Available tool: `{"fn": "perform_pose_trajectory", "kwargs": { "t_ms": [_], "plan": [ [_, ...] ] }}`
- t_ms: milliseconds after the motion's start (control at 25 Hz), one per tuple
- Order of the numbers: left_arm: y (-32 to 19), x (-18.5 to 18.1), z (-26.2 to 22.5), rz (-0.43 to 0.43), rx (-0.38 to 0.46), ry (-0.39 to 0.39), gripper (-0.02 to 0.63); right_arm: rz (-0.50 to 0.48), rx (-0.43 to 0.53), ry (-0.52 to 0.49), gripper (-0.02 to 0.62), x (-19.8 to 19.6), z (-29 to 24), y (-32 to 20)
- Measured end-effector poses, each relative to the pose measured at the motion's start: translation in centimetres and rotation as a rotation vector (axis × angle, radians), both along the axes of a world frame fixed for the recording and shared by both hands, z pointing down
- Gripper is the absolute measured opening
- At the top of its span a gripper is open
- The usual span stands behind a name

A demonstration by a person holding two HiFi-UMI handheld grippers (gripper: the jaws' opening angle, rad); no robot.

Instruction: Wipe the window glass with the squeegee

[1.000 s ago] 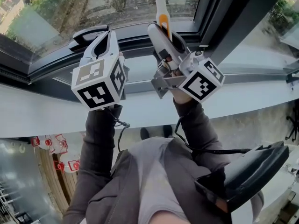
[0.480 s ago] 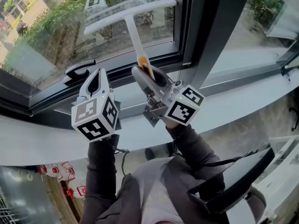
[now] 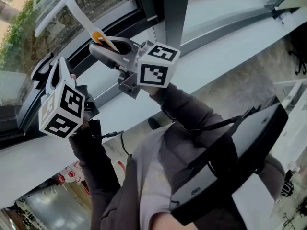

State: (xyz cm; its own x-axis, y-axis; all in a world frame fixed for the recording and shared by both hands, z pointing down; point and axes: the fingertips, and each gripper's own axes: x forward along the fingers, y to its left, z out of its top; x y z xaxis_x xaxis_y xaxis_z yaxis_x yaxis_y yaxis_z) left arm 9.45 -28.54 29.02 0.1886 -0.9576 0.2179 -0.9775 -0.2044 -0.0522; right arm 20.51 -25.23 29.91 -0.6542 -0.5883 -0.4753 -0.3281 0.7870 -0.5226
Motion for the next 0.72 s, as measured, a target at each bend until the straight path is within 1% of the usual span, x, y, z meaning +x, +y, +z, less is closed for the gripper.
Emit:
{"fn": "perform_pose_trajectory", "kwargs": {
  "t_ms": [120, 240, 720],
  "plan": [
    [0.2, 0.5, 1.8, 0.002, -0.02, 0.015, 0.002, -0.01, -0.01, 0.002, 0.057, 0.4, 1.6, 0.4],
    [-0.2, 0.6, 2.6, 0.006, -0.035, 0.011, 0.002, -0.017, -0.026, -0.006, 0.057, 0.1, 3.0, 0.0],
    [-0.6, 0.6, 2.0, 0.011, -0.024, 0.012, 0.002, -0.034, -0.032, -0.004, 0.058, -0.3, 3.5, -0.5]
  ]
}}
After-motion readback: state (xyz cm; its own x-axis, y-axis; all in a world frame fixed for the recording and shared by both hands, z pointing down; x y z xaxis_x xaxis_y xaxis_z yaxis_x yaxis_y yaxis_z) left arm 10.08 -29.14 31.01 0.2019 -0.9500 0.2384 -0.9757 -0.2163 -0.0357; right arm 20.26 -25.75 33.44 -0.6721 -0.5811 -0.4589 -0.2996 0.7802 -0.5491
